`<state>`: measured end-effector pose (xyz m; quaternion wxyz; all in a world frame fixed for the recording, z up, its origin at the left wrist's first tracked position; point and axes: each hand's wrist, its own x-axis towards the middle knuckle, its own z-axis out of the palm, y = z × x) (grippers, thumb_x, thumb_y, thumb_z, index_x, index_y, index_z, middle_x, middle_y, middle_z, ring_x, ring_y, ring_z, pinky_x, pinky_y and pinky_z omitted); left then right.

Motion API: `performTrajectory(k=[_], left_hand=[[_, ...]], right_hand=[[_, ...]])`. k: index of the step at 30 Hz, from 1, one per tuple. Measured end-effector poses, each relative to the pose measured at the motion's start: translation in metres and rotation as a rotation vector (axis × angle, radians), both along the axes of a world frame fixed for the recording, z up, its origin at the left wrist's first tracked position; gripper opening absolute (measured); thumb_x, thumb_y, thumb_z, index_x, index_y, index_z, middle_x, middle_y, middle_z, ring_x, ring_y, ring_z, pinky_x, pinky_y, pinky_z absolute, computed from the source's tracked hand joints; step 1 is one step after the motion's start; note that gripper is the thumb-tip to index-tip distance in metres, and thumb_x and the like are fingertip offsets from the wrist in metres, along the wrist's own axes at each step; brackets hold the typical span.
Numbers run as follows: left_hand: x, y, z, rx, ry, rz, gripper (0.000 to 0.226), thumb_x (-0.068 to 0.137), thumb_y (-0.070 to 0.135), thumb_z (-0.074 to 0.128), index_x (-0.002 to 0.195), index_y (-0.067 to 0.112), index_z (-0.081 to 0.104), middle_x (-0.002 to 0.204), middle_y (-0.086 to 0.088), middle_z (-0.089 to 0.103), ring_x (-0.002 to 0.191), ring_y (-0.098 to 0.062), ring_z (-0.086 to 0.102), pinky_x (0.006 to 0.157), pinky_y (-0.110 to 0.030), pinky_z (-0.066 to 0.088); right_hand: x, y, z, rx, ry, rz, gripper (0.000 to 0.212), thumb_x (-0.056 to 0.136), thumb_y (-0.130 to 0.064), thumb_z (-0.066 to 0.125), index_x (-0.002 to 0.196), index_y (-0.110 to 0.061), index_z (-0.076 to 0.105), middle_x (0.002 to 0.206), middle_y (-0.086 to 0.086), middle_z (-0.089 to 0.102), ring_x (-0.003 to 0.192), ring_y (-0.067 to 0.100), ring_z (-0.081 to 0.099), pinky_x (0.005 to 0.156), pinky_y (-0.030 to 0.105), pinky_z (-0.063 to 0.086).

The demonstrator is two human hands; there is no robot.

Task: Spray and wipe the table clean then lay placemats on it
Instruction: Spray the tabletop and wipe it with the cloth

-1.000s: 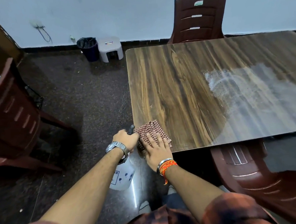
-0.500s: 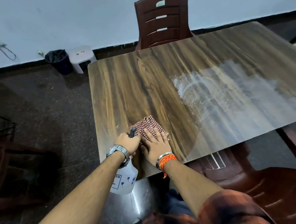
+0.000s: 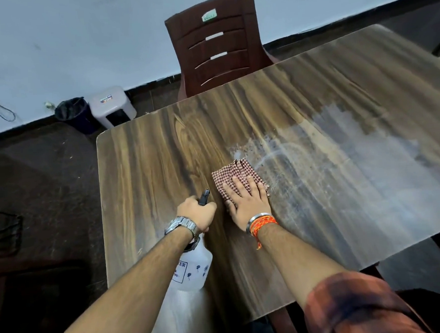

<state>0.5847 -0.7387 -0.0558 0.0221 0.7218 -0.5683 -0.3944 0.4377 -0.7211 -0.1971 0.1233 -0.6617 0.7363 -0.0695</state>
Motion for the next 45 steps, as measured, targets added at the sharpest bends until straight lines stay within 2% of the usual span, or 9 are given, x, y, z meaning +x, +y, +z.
performTrajectory(k=[5, 8, 13, 22, 26, 29, 35, 40, 45], left_hand=[[-0.027, -0.032, -0.004, 0.018, -0.014, -0.016, 0.030, 0.083, 0.036, 0.056, 0.094, 0.009, 0.064, 0.076, -0.009, 0.071, 0.053, -0.018, 0.066, 0.044, -0.019, 0.042], [-0.042, -0.047, -0.008, 0.014, 0.002, -0.010, 0.028, 0.078, 0.039, 0.057, 0.091, 0.014, 0.061, 0.086, -0.011, 0.072, 0.070, -0.029, 0.071, 0.058, -0.029, 0.057], [-0.067, -0.074, -0.011, 0.014, -0.019, -0.078, 0.022, 0.072, 0.044, 0.054, 0.080, 0.025, 0.049, 0.086, -0.013, 0.072, 0.074, -0.033, 0.072, 0.071, -0.041, 0.063], [-0.113, -0.104, -0.013, -0.033, 0.012, -0.133, 0.021, 0.078, 0.039, 0.056, 0.085, 0.020, 0.058, 0.086, -0.013, 0.072, 0.073, -0.031, 0.072, 0.070, -0.036, 0.060], [-0.120, -0.105, -0.015, -0.025, 0.019, -0.158, 0.024, 0.080, 0.040, 0.056, 0.089, 0.018, 0.059, 0.085, -0.014, 0.073, 0.073, -0.030, 0.071, 0.063, -0.031, 0.053], [-0.120, -0.102, -0.016, -0.021, 0.025, -0.152, 0.022, 0.085, 0.035, 0.056, 0.092, 0.015, 0.060, 0.084, -0.014, 0.073, 0.069, -0.028, 0.071, 0.053, -0.027, 0.044], [-0.119, -0.086, -0.019, -0.034, 0.020, -0.176, 0.021, 0.086, 0.033, 0.057, 0.093, 0.013, 0.061, 0.085, -0.013, 0.072, 0.064, -0.026, 0.071, 0.048, -0.024, 0.043], [-0.120, -0.066, -0.020, -0.034, 0.019, -0.218, 0.027, 0.083, 0.039, 0.058, 0.091, 0.014, 0.063, 0.085, -0.012, 0.073, 0.066, -0.028, 0.072, 0.058, -0.029, 0.057], [-0.107, -0.036, -0.015, -0.009, 0.030, -0.210, 0.023, 0.086, 0.032, 0.056, 0.094, 0.012, 0.062, 0.083, -0.011, 0.073, 0.058, -0.024, 0.072, 0.046, -0.022, 0.044]], right_hand=[[-0.012, -0.043, -0.002, -0.004, -0.029, -0.075, 0.053, 0.094, -0.051, 0.032, 0.146, -0.046, 0.025, 0.158, -0.007, 0.021, 0.146, 0.034, 0.011, 0.115, 0.050, -0.004], [-0.011, -0.062, -0.001, -0.017, -0.046, -0.111, 0.053, 0.092, -0.051, 0.032, 0.144, -0.046, 0.031, 0.156, -0.005, 0.029, 0.144, 0.035, 0.018, 0.113, 0.048, -0.007], [-0.040, -0.106, 0.002, -0.025, -0.083, -0.139, 0.059, 0.085, -0.055, 0.020, 0.143, -0.048, 0.033, 0.155, -0.008, 0.030, 0.144, 0.033, 0.018, 0.114, 0.049, -0.004], [-0.164, -0.130, 0.009, 0.019, 0.004, -0.423, 0.056, 0.093, -0.052, 0.026, 0.148, -0.047, 0.016, 0.160, -0.010, 0.013, 0.147, 0.031, 0.005, 0.117, 0.052, -0.003], [-0.238, -0.109, 0.009, 0.081, -0.042, -0.672, 0.056, 0.095, -0.051, 0.026, 0.149, -0.046, 0.012, 0.161, -0.010, 0.006, 0.147, 0.031, -0.002, 0.115, 0.052, -0.008], [-0.234, -0.105, 0.011, 0.089, -0.073, -0.773, 0.056, 0.096, -0.049, 0.027, 0.150, -0.044, 0.013, 0.161, -0.010, 0.003, 0.146, 0.033, -0.007, 0.116, 0.054, -0.009], [-0.140, -0.083, 0.014, 0.045, -0.029, -0.490, 0.057, 0.095, -0.049, 0.030, 0.149, -0.044, 0.014, 0.161, -0.006, 0.007, 0.146, 0.035, -0.002, 0.114, 0.055, -0.009], [-0.080, -0.020, 0.011, 0.027, -0.055, -0.097, 0.053, 0.093, -0.054, 0.032, 0.146, -0.048, 0.026, 0.159, -0.010, 0.018, 0.147, 0.032, 0.007, 0.114, 0.050, -0.008], [-0.144, 0.009, 0.011, 0.086, 0.030, -0.414, 0.056, 0.094, -0.055, 0.022, 0.148, -0.051, 0.008, 0.160, -0.013, 0.007, 0.147, 0.030, 0.004, 0.117, 0.052, -0.003]])
